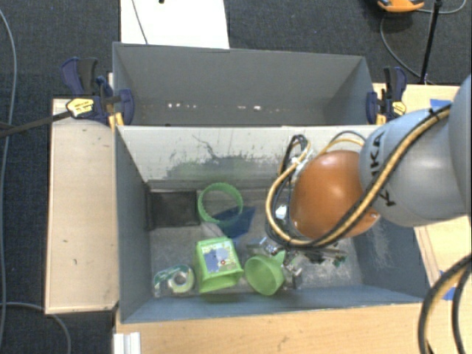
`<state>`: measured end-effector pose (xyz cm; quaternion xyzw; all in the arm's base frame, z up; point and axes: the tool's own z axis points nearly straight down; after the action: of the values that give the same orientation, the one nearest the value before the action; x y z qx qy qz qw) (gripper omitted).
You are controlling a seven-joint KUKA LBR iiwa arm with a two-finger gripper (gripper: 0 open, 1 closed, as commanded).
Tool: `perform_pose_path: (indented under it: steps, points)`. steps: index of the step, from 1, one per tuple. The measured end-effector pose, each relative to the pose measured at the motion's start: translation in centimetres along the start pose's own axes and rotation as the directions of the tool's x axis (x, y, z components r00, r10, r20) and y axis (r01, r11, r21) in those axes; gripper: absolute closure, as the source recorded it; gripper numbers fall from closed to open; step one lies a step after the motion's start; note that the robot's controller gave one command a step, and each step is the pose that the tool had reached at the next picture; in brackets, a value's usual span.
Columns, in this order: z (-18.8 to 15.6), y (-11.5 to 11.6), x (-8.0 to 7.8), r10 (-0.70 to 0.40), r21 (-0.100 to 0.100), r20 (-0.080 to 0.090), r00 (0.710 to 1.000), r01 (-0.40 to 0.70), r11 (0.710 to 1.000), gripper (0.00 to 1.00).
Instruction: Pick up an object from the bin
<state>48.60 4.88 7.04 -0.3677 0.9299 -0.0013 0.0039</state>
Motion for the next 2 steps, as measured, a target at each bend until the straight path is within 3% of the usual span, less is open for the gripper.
perform_pose_path:
  steps: [2]
  points:
    - [-11.0,-0.2,0.5,0.050,-0.003,-0.003,0.999,-0.050,0.999,1.00]
